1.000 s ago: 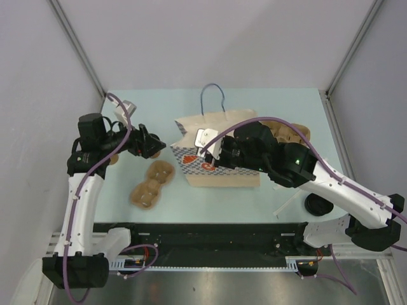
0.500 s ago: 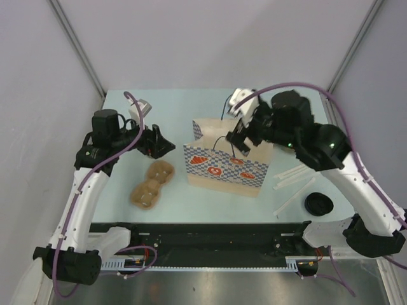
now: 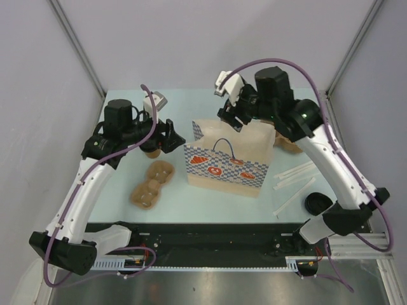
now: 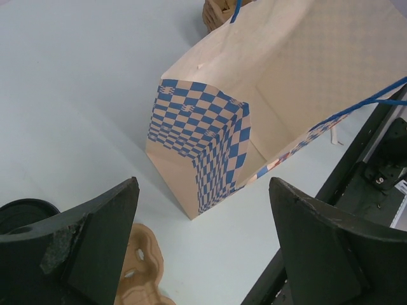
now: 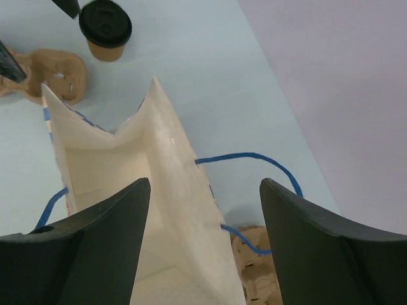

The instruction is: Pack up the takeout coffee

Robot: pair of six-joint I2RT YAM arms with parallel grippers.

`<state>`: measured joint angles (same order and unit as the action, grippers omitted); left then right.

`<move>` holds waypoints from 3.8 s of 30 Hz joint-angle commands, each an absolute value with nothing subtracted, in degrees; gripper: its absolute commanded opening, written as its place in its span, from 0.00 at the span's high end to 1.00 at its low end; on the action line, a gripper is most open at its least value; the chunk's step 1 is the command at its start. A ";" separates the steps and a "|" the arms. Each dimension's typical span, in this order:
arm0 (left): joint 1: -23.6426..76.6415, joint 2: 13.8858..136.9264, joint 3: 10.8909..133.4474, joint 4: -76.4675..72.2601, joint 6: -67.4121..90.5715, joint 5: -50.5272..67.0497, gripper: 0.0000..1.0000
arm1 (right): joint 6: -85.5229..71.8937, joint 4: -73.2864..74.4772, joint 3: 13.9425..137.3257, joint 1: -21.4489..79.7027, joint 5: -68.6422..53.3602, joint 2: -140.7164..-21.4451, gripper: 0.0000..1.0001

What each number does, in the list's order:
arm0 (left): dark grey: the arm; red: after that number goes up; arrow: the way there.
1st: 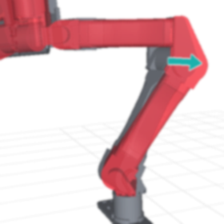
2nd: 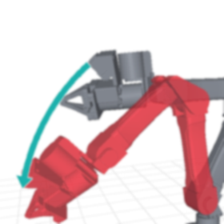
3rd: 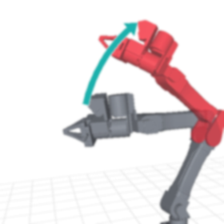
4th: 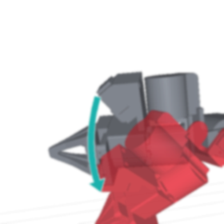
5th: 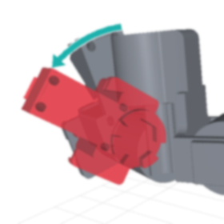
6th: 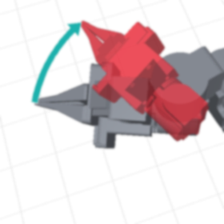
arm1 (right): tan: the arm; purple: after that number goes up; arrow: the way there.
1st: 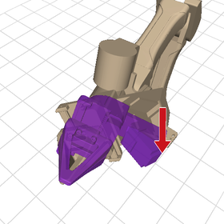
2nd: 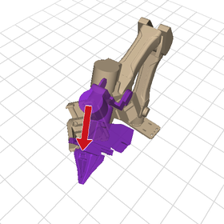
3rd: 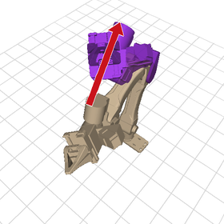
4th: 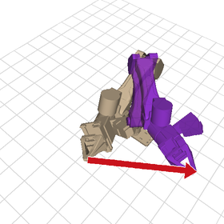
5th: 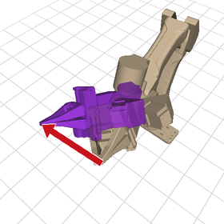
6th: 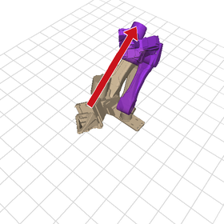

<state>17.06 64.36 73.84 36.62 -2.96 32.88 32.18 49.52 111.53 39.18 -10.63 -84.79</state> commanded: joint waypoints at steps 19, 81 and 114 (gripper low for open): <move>7.38 57.66 69.26 35.68 -1.84 41.05 0.10 | 50.80 65.30 126.65 39.99 -13.10 -109.51 0.34; 25.05 67.59 86.13 38.59 3.95 39.91 0.18 | -24.96 71.63 126.83 18.90 -24.43 -104.59 1.00; 19.42 69.79 83.85 45.62 -2.20 48.34 1.00 | -0.12 68.12 118.90 16.78 -36.57 -94.39 0.04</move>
<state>19.84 72.95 84.90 46.72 -0.12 46.76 -14.94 71.57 111.92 15.38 -35.44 -97.01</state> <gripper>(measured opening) 0.019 0.898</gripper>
